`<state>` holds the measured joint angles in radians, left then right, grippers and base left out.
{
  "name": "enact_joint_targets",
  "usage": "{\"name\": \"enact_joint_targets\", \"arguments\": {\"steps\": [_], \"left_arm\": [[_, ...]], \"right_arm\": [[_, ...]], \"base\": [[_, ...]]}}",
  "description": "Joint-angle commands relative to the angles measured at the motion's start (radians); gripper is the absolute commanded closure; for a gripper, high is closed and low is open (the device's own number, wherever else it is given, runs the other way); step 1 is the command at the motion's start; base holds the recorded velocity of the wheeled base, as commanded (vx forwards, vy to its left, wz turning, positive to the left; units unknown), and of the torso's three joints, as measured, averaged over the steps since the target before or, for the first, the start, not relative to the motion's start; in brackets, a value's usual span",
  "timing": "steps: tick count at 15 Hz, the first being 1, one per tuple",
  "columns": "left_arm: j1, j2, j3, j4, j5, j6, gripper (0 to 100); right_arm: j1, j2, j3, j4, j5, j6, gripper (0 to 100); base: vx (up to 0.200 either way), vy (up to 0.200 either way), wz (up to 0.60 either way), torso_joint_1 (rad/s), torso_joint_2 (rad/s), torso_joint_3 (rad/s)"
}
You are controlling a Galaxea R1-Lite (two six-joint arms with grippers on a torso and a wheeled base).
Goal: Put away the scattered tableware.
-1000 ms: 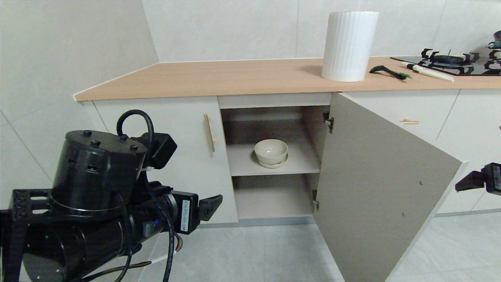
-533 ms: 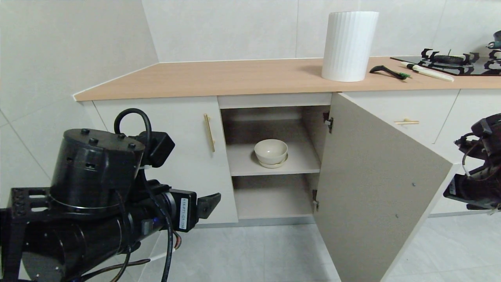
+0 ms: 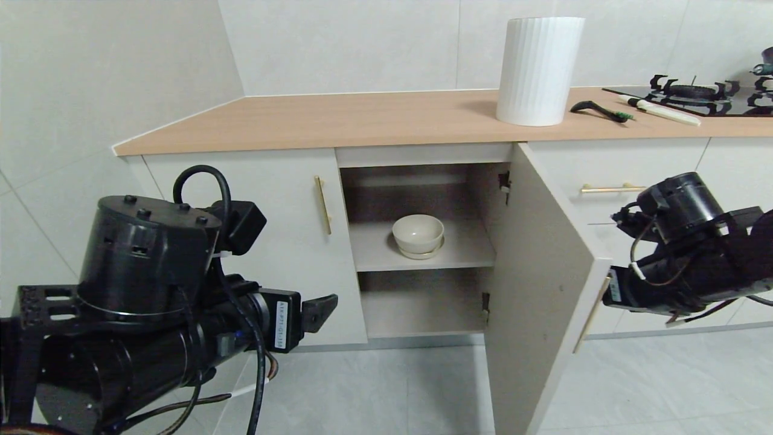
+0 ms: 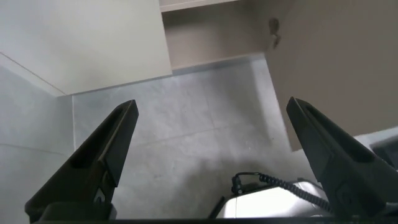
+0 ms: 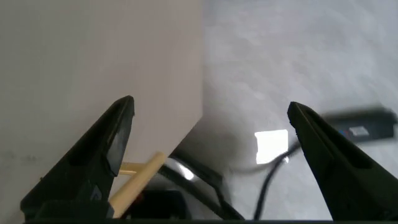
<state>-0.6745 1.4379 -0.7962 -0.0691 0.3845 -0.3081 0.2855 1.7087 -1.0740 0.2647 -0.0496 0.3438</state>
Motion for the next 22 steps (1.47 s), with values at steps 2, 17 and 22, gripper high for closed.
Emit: {"name": "enact_joint_targets", "arguments": {"steps": [2, 17, 22], "left_arm": [[0.023, 0.004, -0.006, 0.000, 0.001, 0.001, 0], [0.076, -0.027, -0.018, 0.000, 0.002, 0.060, 0], [0.076, -0.036, -0.018, 0.000, 0.010, 0.058, 0]], "right_arm": [[0.150, 0.103, -0.044, -0.105, -0.010, 0.020, 0], [0.162, 0.506, -0.457, -0.200, -0.108, 0.073, 0], [0.162, 0.522, -0.458, -0.202, -0.113, 0.073, 0]], "base": [[0.000, 0.000, 0.00, 0.000, 0.00, 0.000], [0.000, 0.000, 0.00, 0.000, 0.00, 0.000], [0.000, 0.000, 0.00, 0.000, 0.00, 0.000]]}}
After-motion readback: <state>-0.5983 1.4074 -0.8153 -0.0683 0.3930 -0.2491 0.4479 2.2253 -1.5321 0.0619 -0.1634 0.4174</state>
